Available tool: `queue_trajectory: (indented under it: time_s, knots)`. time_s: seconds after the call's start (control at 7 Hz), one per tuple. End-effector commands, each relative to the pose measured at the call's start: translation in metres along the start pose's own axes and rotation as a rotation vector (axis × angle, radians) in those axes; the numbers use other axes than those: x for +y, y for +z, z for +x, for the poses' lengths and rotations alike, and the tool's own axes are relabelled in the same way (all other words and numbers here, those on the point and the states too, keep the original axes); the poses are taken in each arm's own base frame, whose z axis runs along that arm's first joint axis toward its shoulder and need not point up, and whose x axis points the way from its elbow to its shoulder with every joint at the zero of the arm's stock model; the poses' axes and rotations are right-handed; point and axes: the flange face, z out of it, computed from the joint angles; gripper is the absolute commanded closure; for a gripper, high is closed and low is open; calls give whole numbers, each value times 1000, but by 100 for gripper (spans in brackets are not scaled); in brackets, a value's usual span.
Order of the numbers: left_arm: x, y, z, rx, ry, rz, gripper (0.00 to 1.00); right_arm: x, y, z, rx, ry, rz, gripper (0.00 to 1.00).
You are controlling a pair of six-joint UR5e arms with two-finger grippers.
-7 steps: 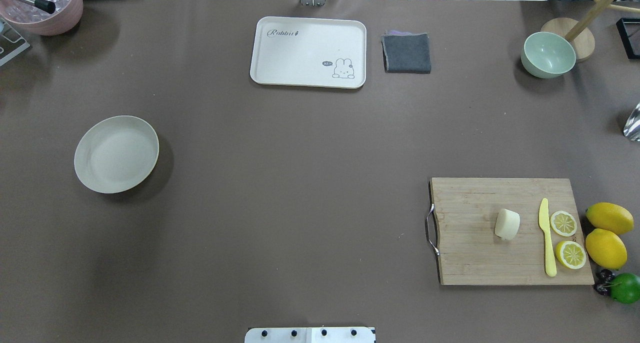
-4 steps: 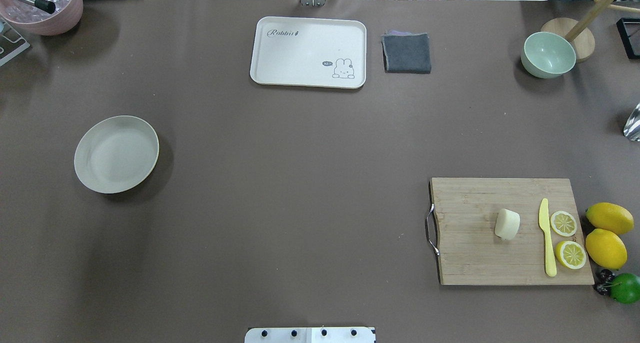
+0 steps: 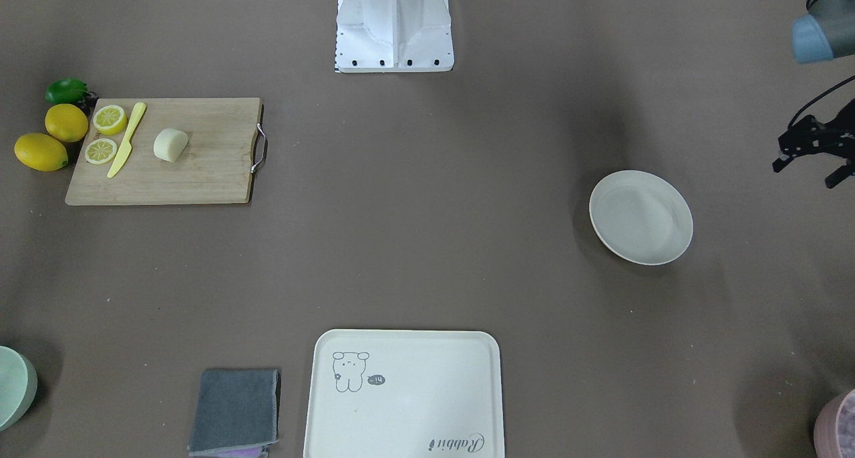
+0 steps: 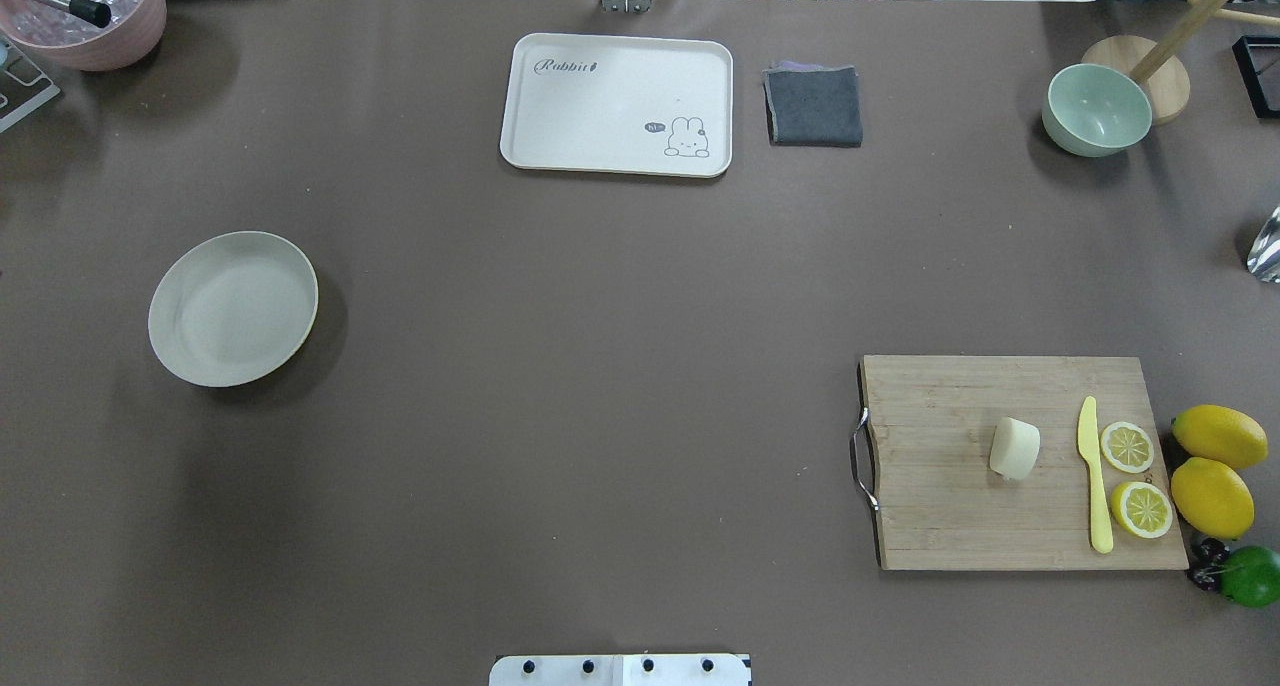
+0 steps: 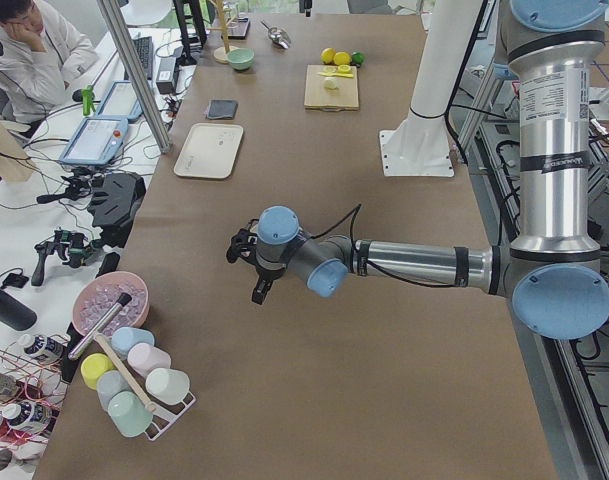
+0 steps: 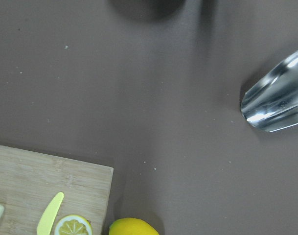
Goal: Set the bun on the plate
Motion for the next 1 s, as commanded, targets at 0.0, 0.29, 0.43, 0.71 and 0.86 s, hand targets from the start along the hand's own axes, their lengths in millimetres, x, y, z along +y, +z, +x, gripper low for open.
queue_trajectory:
  time_s: [0.0,0.29,0.43,0.71,0.86]
  knots:
    - [-4,33,41,43,-41,-50,2,-4,46,-48,-1,77,34,0]
    - [-14,67,49,87,-89,-33,3,-2,84,-82,-3,131,70,0]
    - [-25,90,49,111,-107,-19,3,1,93,-97,-8,160,88,0]
    - [-29,114,69,144,-133,-28,14,7,110,-124,-19,207,117,0]
    - [-31,116,73,146,-129,-29,29,16,119,-127,-14,233,121,1]
